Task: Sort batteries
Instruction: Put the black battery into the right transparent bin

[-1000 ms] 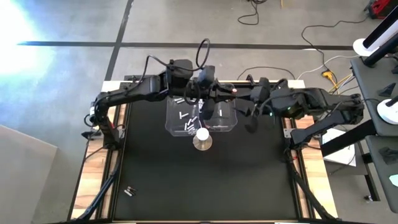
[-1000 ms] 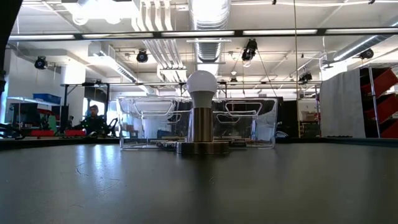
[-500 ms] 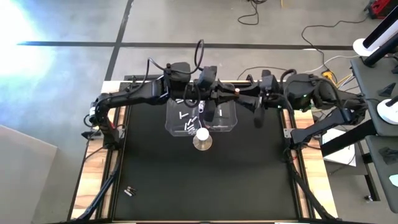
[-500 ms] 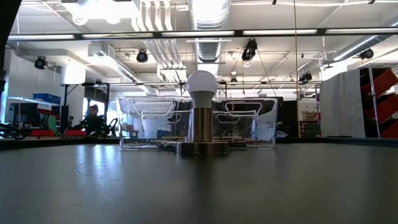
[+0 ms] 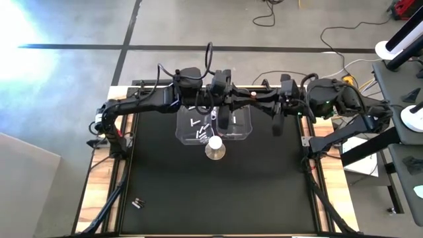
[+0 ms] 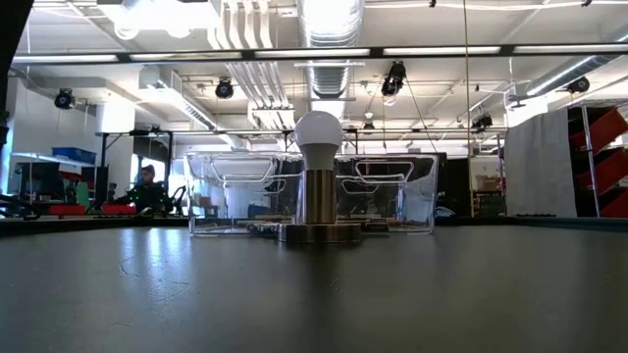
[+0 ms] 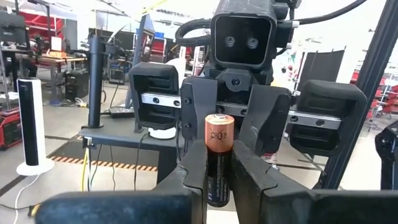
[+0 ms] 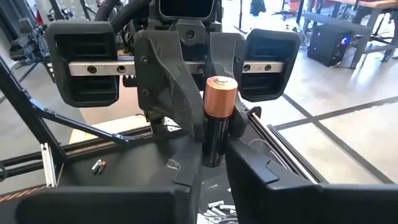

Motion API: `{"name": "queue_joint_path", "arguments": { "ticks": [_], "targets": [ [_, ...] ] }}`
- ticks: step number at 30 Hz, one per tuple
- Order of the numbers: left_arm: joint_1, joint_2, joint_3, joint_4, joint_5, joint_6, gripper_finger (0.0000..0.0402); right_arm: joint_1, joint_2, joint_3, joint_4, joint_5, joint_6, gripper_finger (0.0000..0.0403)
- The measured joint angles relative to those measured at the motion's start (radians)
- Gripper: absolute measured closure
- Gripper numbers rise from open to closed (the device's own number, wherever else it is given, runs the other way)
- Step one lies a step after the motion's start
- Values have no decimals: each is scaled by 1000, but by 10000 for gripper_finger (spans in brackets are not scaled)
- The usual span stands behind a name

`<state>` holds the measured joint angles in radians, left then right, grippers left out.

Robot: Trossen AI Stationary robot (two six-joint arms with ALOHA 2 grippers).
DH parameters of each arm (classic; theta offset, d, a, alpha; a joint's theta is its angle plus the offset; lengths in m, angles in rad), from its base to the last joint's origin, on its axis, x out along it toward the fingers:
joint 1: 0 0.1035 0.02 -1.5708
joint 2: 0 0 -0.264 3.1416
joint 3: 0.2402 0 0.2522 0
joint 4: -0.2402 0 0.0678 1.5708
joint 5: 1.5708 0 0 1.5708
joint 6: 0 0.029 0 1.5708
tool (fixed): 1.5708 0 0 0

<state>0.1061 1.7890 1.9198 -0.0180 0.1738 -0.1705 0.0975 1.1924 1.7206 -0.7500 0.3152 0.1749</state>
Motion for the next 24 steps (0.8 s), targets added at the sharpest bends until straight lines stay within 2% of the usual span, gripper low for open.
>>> {"name": "queue_joint_path", "arguments": {
  "ticks": [7, 11, 20, 24],
  "targets": [
    [-12, 0, -6, 24, 1, -8, 378, 0, 34, -5, -4, -29, -27, 288],
    [-19, 0, -19, 15, 2, -8, 378, 0, 49, 7, -2, -28, -52, 277],
    [-20, -2, -18, 8, 0, 6, 377, 0, 40, 29, -12, -31, -46, 327],
    [-19, -2, -18, 5, 2, 12, 361, -1, 40, 31, -26, -32, -61, 359]
  ]
}}
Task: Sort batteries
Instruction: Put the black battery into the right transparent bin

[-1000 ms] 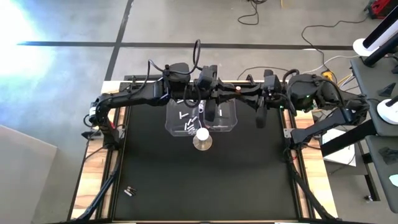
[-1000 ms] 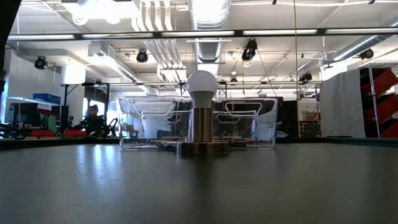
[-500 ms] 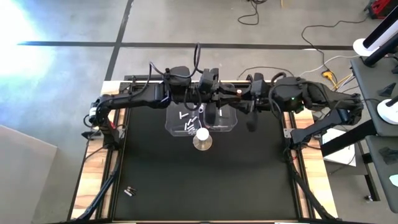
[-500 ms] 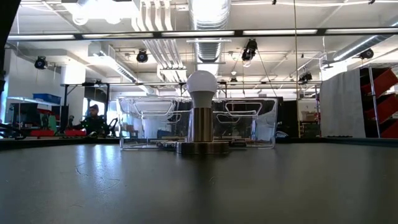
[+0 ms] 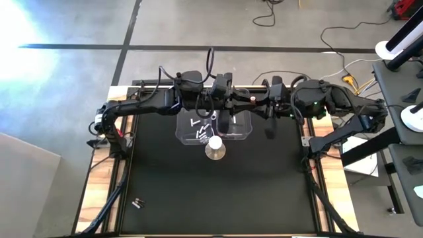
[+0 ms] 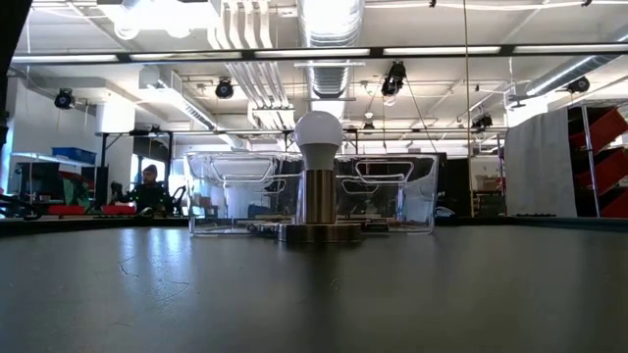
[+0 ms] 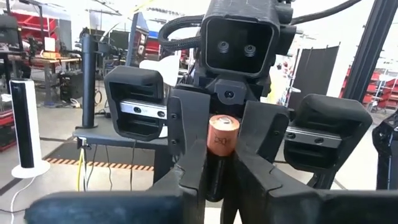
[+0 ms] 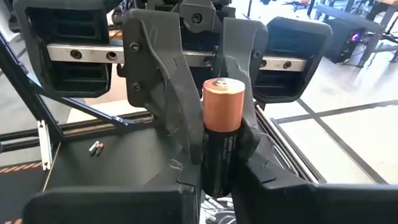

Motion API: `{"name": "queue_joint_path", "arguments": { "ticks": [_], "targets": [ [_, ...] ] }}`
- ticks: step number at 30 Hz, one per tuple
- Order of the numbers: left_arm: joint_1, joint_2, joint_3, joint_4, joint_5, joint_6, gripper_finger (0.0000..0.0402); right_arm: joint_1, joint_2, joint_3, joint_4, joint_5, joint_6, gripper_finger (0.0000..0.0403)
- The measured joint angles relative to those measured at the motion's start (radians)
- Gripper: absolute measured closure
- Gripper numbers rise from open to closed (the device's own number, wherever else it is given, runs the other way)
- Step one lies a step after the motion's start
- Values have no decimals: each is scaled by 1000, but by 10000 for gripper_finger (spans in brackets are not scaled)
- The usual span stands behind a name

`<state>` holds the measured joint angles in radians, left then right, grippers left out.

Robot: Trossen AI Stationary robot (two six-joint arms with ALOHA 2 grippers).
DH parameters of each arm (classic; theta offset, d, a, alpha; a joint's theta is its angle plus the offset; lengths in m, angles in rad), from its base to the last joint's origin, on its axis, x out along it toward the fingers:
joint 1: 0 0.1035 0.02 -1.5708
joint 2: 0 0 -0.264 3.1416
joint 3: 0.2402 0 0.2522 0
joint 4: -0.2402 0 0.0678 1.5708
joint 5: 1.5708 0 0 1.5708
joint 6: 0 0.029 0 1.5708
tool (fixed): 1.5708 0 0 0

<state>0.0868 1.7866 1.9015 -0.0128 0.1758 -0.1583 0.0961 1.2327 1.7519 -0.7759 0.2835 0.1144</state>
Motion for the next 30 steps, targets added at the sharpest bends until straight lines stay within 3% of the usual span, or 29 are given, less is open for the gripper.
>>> {"name": "queue_joint_path", "arguments": {
  "ticks": [8, 14, 23, 30],
  "targets": [
    [29, -70, 0, -171, 11, 58, 291, -50, 17, 9, 1, -14, -26, 359],
    [49, -227, 0, -500, -93, 124, 255, -188, 111, 9, -58, -172, -68, 359],
    [43, -417, -7, -935, -136, 36, 249, -384, 416, 42, -330, -187, -155, 359],
    [41, -490, -122, -1185, -138, -34, 251, -460, 524, 1, -281, -303, -160, 359]
  ]
}}
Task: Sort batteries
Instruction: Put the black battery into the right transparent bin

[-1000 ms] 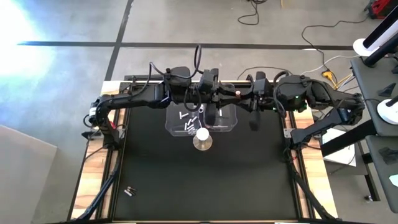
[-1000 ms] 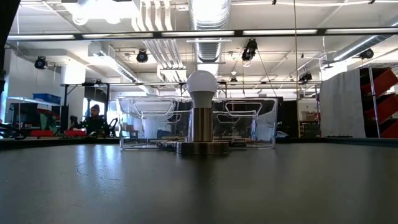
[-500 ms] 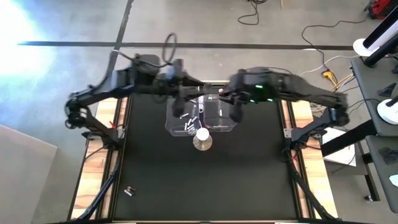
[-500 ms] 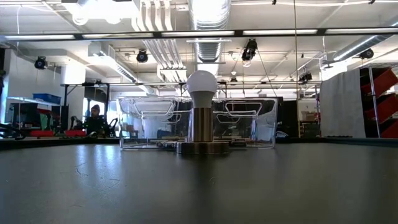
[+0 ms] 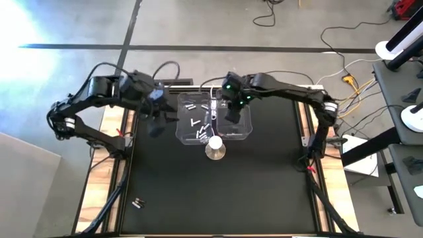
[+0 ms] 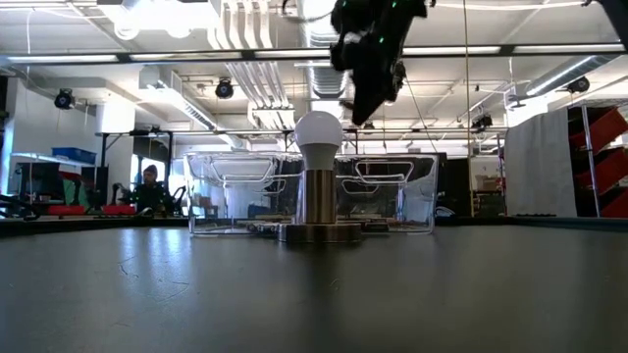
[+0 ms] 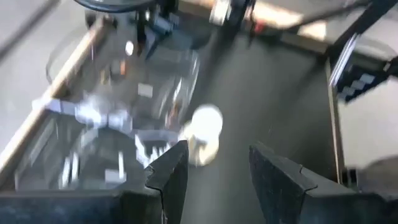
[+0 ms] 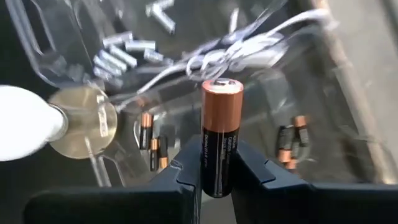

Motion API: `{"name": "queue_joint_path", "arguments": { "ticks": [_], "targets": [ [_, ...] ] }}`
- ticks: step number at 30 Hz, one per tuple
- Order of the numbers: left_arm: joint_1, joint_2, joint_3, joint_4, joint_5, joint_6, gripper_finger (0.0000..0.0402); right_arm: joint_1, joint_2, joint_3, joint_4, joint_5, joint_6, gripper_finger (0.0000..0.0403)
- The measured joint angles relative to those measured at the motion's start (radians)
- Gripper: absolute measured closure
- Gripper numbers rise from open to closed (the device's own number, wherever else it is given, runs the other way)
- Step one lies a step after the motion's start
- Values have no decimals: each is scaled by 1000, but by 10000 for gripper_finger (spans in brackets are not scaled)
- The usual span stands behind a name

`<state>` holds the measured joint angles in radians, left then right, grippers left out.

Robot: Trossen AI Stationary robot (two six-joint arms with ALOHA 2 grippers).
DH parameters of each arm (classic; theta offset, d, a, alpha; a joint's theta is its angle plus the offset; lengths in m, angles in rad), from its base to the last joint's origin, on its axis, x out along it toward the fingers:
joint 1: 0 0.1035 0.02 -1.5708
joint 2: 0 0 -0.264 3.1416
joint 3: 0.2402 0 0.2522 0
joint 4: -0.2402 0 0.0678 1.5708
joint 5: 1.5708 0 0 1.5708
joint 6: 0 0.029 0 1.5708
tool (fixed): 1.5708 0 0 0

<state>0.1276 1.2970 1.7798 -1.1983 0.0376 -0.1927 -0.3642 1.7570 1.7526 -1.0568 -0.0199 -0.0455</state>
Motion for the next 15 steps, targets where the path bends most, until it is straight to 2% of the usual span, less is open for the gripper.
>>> {"name": "queue_joint_path", "arguments": {
  "ticks": [4, 15],
  "targets": [
    [0, -50, -142, -57, 2, -57, 251, -8, 77, -6, -8, -12, -2, 359],
    [-49, -201, -570, -60, 32, -178, 251, -32, 278, -54, -18, -10, -107, 359]
  ]
}}
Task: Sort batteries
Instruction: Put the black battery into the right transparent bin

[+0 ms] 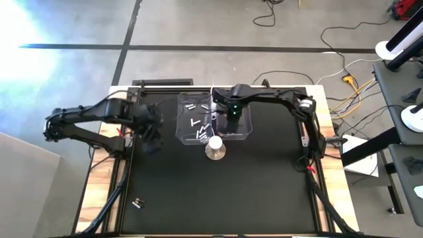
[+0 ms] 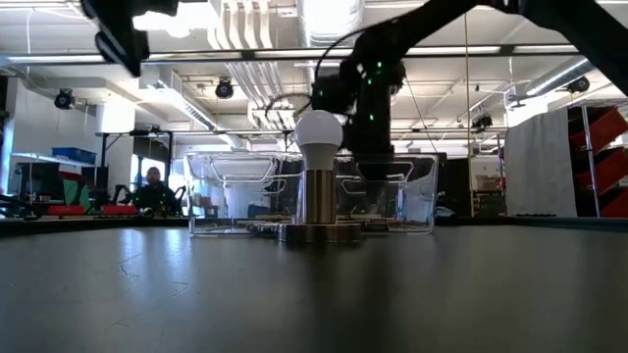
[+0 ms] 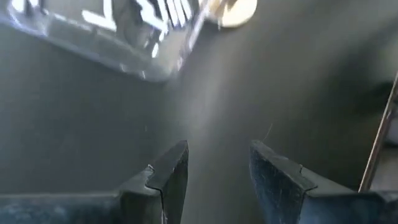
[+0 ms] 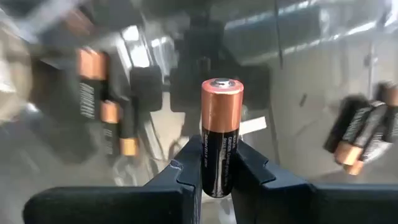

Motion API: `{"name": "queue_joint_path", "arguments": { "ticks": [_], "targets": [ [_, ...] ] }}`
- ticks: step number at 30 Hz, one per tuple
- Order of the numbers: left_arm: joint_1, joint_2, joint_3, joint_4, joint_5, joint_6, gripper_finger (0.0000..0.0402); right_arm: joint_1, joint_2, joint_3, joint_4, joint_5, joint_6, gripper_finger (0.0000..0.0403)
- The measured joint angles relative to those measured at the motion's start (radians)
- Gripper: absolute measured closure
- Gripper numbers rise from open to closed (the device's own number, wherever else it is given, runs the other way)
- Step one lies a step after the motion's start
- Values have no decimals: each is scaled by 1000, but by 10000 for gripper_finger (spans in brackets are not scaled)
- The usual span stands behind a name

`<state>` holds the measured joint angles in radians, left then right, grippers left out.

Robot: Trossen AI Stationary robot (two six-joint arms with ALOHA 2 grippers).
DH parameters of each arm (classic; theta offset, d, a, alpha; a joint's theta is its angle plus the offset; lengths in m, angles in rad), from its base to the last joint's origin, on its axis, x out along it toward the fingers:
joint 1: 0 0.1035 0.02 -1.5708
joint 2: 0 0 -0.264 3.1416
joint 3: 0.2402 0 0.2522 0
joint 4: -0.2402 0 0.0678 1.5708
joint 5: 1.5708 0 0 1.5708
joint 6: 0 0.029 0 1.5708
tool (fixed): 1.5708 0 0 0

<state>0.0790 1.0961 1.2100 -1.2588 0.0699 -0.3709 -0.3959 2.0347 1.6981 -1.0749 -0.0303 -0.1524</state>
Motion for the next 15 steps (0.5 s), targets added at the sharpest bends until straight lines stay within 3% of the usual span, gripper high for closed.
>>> {"name": "queue_joint_path", "arguments": {
  "ticks": [5, 10, 15],
  "targets": [
    [-103, -20, -108, 2, 0, -36, 251, -11, 40, -18, 3, 3, -20, 357],
    [-231, -13, -178, 11, 0, -64, 251, -17, 77, -17, 12, 4, -55, 324],
    [-349, 2, -240, 39, 1, -142, 251, -20, 95, -18, 11, 17, -39, 324]
  ]
}}
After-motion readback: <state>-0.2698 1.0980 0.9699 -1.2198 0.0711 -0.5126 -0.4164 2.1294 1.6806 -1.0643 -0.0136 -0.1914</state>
